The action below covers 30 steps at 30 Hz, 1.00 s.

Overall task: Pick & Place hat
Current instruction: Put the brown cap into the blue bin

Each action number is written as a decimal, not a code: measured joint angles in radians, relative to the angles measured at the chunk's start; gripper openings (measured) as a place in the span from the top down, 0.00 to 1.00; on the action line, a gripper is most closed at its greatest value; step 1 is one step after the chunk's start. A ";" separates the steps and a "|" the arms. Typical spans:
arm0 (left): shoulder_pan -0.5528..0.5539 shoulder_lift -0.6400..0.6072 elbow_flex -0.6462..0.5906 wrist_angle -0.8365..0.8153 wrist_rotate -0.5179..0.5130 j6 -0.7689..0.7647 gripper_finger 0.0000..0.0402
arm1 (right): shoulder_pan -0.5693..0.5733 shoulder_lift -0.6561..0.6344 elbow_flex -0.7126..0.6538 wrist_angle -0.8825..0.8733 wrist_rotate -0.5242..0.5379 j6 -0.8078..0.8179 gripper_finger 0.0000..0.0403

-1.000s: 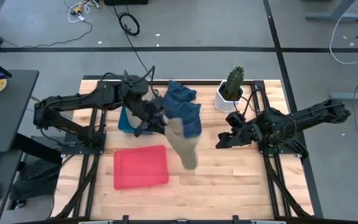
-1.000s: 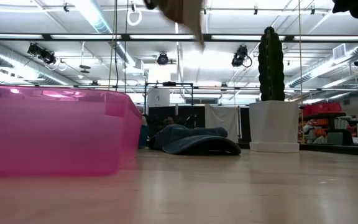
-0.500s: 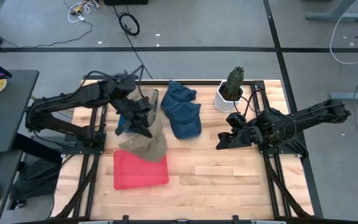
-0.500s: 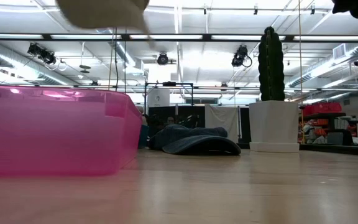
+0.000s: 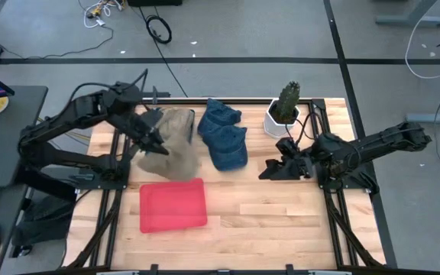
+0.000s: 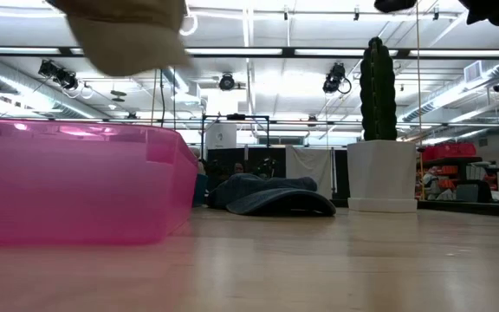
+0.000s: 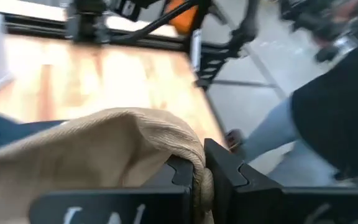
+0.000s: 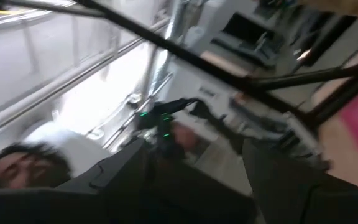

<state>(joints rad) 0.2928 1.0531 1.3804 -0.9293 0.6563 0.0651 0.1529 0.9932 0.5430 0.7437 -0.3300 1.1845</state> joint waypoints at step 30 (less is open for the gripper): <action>0.152 0.250 0.319 -0.436 -0.253 0.529 0.95 | -0.065 0.100 0.551 -0.960 0.292 -0.643 0.98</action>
<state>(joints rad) 0.4446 1.3032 1.6997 -1.3656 0.4038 0.5939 0.0882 1.0936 1.0938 -0.2166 -0.0380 0.5412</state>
